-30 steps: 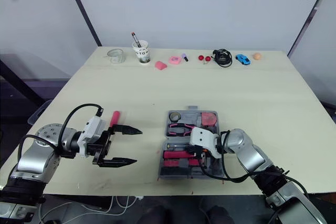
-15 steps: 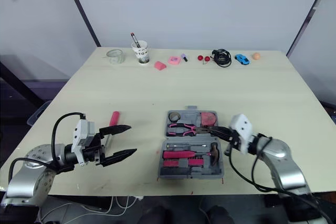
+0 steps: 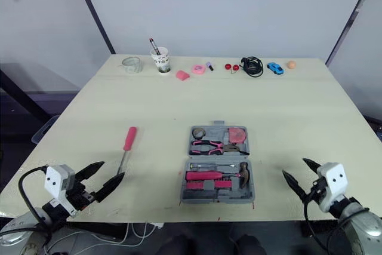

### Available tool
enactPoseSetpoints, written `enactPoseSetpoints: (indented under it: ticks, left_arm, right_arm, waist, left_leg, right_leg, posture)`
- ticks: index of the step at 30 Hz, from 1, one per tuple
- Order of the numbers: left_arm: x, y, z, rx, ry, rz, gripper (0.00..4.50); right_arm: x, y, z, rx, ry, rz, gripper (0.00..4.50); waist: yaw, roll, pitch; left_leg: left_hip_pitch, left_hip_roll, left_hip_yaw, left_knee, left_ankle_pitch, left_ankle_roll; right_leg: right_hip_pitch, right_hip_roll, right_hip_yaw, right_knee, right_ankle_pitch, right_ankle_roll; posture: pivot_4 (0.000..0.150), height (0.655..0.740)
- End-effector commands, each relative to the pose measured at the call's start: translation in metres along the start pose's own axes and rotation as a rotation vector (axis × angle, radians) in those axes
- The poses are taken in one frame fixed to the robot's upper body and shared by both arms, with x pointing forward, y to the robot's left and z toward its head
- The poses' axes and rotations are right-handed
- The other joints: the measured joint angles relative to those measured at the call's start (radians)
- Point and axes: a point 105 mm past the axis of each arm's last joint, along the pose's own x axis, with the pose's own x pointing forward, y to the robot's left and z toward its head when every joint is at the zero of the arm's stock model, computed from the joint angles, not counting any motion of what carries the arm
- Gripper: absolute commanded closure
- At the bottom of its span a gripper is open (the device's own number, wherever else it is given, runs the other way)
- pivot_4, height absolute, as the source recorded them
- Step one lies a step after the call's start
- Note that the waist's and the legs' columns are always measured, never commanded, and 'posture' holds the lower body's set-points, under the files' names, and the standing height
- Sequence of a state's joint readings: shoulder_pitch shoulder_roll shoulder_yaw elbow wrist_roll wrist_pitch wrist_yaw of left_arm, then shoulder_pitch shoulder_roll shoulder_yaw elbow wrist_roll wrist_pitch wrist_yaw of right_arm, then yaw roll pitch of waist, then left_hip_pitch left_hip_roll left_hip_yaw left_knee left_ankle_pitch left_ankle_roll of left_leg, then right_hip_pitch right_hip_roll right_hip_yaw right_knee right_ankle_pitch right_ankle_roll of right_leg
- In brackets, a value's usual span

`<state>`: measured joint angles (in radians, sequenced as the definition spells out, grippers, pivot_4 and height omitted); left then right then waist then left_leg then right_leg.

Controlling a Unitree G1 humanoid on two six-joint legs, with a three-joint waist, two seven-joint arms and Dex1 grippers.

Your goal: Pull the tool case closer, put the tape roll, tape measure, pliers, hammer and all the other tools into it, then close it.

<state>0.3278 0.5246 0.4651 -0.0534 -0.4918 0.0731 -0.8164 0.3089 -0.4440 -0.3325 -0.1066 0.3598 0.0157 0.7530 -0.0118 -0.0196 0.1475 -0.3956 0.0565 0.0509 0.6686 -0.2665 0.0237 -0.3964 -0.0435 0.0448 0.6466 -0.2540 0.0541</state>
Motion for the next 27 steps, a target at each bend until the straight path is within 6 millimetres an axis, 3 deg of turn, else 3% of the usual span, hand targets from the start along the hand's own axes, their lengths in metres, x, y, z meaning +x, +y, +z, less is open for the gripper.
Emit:
enactPoseSetpoints:
  ticks: [1, 6, 12, 21, 27]
  left_arm:
    - [-0.012, 0.014, -0.001, 0.018, 0.0, 0.1, 0.0]
    - [-0.016, 0.022, -0.008, 0.007, 0.025, 0.169, 0.0]
    - [-0.012, 0.028, -0.01, 0.021, 0.045, 0.175, 0.0]
    - [0.015, 0.043, 0.003, -0.001, 0.024, 0.262, 0.0]
    - [0.05, 0.042, 0.008, 0.016, 0.064, 0.272, 0.0]
  right_arm:
    - [-0.017, -0.01, 0.005, -0.015, -0.035, -0.063, 0.14]
    - [-0.034, -0.014, -0.001, 0.009, -0.035, -0.1, 0.14]
    - [-0.035, -0.014, -0.002, 0.002, -0.03, -0.082, 0.14]
    - [-0.015, 0.025, 0.036, -0.016, -0.099, 0.304, 0.14]
    - [-0.002, 0.051, 0.068, -0.117, -0.136, 0.596, 0.14]
  waist:
    - [0.0, 0.0, 0.0]
    - [0.0, -0.001, -0.001]
    - [0.0, -0.001, -0.002]
    - [0.001, -0.002, -0.002]
    - [0.001, -0.002, -0.002]
  left_leg:
    - [0.0, 0.0, 0.0, 0.0, 0.0, 0.0]
    - [0.0, 0.0, -0.001, 0.0, 0.0, 0.0]
    - [0.0, 0.001, -0.001, 0.0, 0.0, 0.0]
    - [0.0, 0.0, -0.002, 0.0, 0.0, 0.0]
    - [0.0, -0.002, -0.001, 0.0, 0.0, 0.0]
  right_leg:
    - [0.0, 0.0, 0.0, 0.0, 0.0, 0.0]
    - [0.0, -0.002, 0.0, 0.0, 0.0, 0.0]
    - [-0.001, -0.003, 0.0, 0.0, 0.0, 0.0]
    - [0.0, -0.003, -0.001, -0.001, 0.0, 0.0]
    - [0.0, -0.003, -0.001, 0.0, 0.0, 0.001]
  posture:
    - [0.15, 0.74]
    - [0.15, 0.74]
    - [0.15, 0.74]
    - [0.15, 0.74]
    - [0.15, 0.74]
